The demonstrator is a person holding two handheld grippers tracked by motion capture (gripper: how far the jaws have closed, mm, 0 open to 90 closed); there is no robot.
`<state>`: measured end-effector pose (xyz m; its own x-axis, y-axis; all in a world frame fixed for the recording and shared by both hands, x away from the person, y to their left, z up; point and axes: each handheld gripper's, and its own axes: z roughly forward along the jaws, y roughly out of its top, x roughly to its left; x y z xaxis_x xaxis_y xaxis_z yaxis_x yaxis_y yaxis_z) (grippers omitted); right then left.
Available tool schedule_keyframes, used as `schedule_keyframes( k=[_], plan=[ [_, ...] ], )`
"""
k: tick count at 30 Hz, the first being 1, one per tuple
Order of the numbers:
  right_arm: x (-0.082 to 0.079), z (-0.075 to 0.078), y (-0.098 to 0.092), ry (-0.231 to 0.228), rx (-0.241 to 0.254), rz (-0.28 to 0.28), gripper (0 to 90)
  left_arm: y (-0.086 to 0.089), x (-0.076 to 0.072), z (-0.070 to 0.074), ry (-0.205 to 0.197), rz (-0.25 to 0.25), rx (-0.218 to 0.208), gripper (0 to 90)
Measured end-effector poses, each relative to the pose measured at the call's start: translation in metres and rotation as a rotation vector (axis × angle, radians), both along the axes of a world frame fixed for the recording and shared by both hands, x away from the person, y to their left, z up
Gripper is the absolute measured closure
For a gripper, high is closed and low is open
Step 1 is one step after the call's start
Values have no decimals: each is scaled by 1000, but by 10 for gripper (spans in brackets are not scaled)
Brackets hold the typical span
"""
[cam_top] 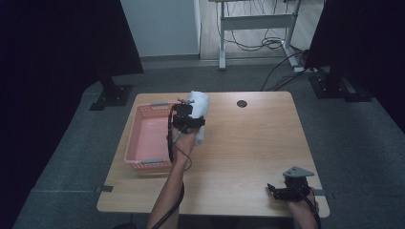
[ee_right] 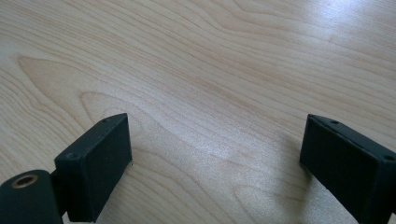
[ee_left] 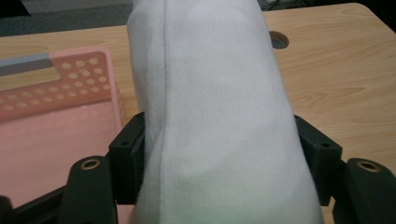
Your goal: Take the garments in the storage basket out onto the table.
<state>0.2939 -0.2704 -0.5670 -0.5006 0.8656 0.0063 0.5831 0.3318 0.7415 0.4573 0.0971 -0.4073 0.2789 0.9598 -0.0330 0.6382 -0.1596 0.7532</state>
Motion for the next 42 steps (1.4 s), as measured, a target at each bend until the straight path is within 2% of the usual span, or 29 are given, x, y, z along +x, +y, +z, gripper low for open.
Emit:
schedule_keyframes(
  k=[9,27,42],
  plan=[
    [0,0,0,0,0,1,84,-7,2,-8,7,-9,0,326],
    [0,0,0,0,0,3,84,-16,7,-34,32,-15,-2,325],
    [0,0,0,1,0,4,82,-18,10,-56,54,-10,-13,324]
  ],
)
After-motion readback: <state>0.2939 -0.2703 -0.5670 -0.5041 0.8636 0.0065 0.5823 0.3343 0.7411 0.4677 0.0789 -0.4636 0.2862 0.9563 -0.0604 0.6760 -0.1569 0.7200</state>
